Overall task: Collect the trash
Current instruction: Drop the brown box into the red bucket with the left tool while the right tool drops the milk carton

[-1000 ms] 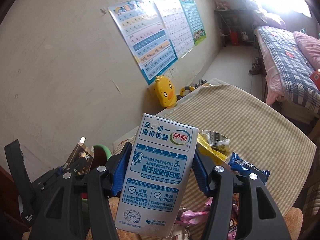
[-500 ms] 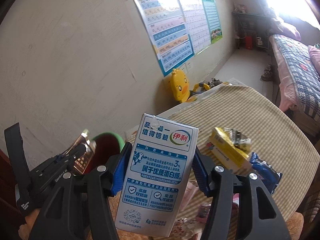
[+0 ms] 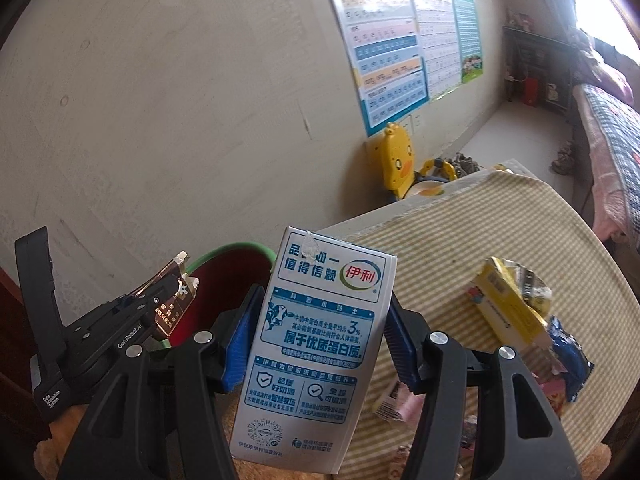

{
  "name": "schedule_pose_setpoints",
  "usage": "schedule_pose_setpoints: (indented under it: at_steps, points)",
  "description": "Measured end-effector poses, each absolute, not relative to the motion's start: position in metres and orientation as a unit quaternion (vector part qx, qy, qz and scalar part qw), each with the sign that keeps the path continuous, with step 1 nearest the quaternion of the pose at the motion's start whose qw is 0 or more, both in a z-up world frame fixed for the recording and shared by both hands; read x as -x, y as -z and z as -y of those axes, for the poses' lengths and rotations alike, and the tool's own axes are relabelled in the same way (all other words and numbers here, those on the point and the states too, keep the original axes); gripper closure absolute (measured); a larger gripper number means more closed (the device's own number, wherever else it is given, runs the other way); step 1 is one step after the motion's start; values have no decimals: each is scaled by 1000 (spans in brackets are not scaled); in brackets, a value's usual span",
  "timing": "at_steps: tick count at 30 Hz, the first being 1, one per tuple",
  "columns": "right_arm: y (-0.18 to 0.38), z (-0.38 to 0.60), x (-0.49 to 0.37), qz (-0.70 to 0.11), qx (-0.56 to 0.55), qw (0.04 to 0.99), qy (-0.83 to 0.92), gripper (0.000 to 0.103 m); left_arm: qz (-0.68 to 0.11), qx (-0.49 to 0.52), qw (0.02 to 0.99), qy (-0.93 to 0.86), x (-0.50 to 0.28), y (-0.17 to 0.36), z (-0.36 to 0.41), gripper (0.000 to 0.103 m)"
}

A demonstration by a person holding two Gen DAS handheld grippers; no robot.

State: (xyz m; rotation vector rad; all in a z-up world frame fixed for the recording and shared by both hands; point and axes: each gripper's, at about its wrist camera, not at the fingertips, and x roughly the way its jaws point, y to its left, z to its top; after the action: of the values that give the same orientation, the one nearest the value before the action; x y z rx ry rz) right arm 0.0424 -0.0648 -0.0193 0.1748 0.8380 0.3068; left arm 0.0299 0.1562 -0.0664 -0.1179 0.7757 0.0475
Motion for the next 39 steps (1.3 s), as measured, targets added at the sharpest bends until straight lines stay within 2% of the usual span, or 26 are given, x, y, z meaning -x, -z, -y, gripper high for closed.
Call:
schedule_pose_setpoints:
  at_steps: [37, 39]
  points:
    - [65, -60, -122, -443, -24, 865, -234, 46, -446, 90, 887, -83, -75, 135, -230, 81]
    - [66, -64, -125, -442, -28, 866, -232, 45, -450, 92, 884, -87, -80, 140, -232, 78]
